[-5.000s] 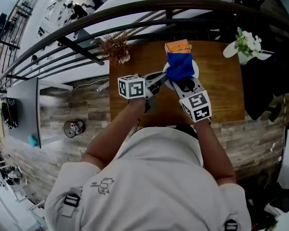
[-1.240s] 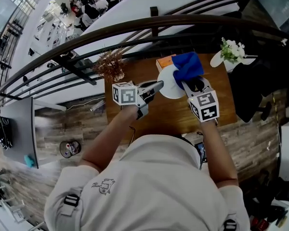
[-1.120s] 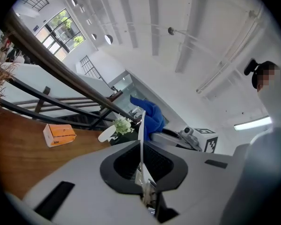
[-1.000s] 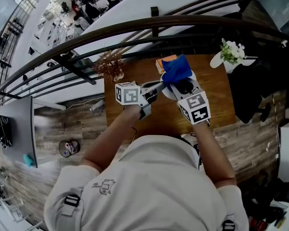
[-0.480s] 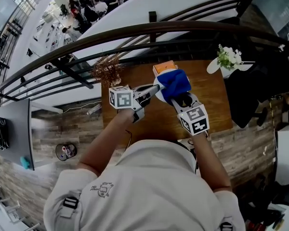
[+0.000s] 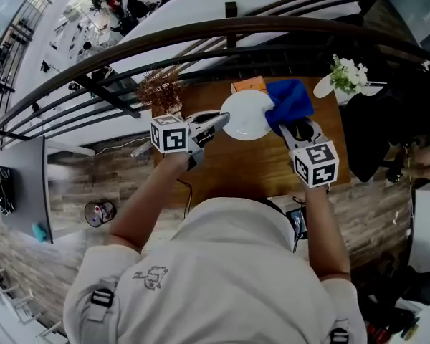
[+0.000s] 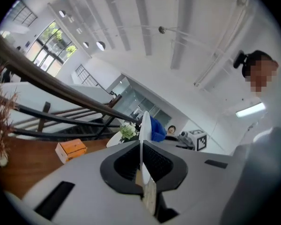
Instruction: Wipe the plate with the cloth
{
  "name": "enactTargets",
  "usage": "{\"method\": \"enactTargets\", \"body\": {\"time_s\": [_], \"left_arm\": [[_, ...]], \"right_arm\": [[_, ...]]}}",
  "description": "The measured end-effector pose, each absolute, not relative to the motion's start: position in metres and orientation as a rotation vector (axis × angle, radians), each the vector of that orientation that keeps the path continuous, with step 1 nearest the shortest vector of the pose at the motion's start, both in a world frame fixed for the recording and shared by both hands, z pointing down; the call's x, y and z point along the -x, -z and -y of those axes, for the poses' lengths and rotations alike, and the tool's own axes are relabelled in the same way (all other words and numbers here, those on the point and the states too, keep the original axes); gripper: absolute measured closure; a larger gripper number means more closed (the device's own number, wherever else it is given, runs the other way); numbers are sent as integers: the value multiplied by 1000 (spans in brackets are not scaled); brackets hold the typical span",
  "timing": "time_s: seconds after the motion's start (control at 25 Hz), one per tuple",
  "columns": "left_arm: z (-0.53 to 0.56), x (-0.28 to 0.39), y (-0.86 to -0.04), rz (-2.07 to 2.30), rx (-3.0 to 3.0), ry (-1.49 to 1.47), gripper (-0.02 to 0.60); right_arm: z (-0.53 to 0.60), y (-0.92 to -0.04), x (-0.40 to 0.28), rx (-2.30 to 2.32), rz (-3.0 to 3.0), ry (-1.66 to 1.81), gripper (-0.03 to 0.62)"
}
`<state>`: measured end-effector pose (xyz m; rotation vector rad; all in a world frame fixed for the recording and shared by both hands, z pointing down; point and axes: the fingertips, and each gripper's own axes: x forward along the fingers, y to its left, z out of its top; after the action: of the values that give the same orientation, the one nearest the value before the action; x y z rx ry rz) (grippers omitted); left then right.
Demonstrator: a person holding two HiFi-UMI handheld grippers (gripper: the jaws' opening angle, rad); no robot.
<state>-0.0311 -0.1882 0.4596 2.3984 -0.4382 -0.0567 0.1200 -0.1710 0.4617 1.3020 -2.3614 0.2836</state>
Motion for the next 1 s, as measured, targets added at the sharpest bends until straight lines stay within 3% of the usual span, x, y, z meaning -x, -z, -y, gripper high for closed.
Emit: {"method": "enactTargets", "body": {"time_s": [0.44, 1.0], "left_arm": [[169, 15, -457, 719, -3162, -788, 565], [151, -4, -401, 975, -3674, -1275, 565]], "right_arm": [[165, -394, -67, -1117, 2552, -300, 476], [157, -360, -6, -912, 2650, -286, 476]]}}
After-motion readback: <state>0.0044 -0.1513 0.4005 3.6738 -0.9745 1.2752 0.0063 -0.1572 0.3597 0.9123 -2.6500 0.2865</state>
